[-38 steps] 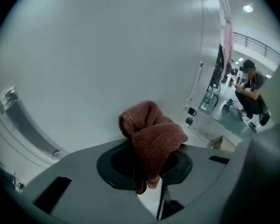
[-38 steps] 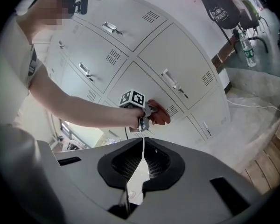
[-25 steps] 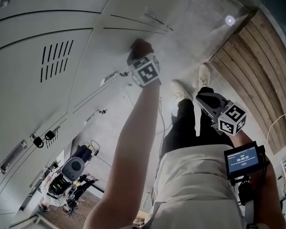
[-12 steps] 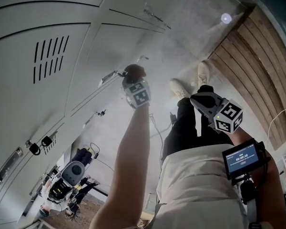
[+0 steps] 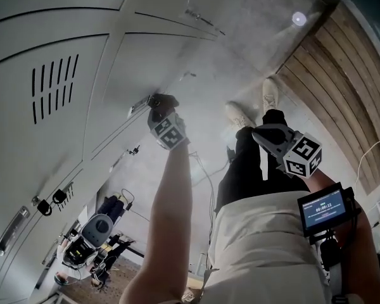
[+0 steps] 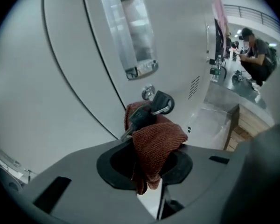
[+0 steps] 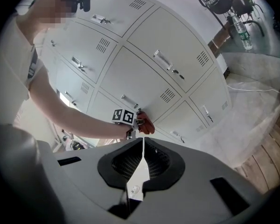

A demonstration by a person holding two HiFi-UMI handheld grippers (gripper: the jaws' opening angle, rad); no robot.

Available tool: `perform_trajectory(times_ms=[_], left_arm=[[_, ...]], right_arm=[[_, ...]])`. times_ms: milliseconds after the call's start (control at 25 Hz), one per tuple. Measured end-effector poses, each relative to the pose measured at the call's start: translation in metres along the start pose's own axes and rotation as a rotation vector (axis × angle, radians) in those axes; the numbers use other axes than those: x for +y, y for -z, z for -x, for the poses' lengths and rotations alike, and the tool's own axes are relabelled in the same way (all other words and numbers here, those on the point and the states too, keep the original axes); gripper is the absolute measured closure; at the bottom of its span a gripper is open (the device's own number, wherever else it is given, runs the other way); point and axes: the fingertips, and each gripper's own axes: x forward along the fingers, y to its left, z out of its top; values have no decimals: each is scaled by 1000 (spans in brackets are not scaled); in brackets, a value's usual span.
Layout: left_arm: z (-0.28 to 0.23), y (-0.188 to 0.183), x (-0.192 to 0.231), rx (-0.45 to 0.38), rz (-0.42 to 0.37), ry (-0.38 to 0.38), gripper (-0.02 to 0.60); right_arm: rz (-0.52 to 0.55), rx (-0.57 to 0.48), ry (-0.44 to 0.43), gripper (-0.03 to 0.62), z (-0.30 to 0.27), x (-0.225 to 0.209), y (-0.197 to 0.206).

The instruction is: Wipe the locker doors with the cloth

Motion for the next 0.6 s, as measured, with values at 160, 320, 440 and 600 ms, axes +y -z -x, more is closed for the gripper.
perform_trajectory(times_ms=[160,320,440,600], left_arm=[[-24,3,-17,29,66,35,507],[-33,-23,-57,-38,80,101,508],[-30,-58,-97,-93,146,150,508],[-24,-117,-156,-190,83,241,508]], right_arm=[[-7,2,11,574,2,-9,1],[-23,3,18,574,6,-16,5],[-36,0,25,574,10,-22,5],[-43,-15,30,574,13,-26,1]])
